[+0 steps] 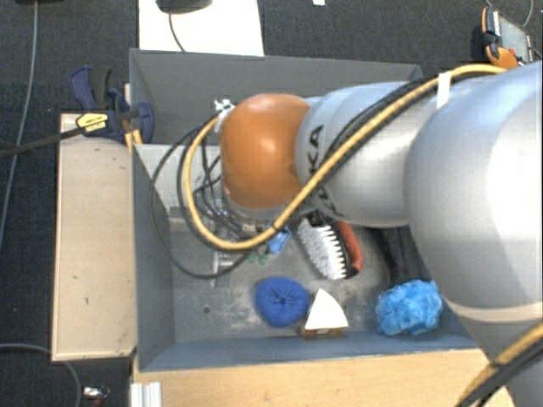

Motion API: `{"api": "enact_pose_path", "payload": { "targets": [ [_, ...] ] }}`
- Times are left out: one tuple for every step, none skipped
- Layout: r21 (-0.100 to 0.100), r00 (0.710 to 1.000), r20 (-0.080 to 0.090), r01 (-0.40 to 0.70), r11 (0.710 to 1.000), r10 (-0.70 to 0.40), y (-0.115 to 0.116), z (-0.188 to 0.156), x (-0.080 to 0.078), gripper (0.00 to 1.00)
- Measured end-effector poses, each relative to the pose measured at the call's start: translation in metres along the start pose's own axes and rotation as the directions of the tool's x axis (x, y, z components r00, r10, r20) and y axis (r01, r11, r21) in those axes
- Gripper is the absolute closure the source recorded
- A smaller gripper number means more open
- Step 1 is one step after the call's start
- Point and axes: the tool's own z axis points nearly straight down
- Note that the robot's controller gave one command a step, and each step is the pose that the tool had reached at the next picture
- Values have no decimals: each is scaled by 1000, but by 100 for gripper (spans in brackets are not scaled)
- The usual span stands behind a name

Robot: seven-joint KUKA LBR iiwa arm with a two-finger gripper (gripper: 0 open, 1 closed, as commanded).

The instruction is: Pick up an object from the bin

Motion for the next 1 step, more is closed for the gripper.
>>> {"api": "enact_pose_path", "payload": {
  "targets": [
    [-2,1000,7,-6,1000,6,-1,-4,-2,0]
  ]
}}
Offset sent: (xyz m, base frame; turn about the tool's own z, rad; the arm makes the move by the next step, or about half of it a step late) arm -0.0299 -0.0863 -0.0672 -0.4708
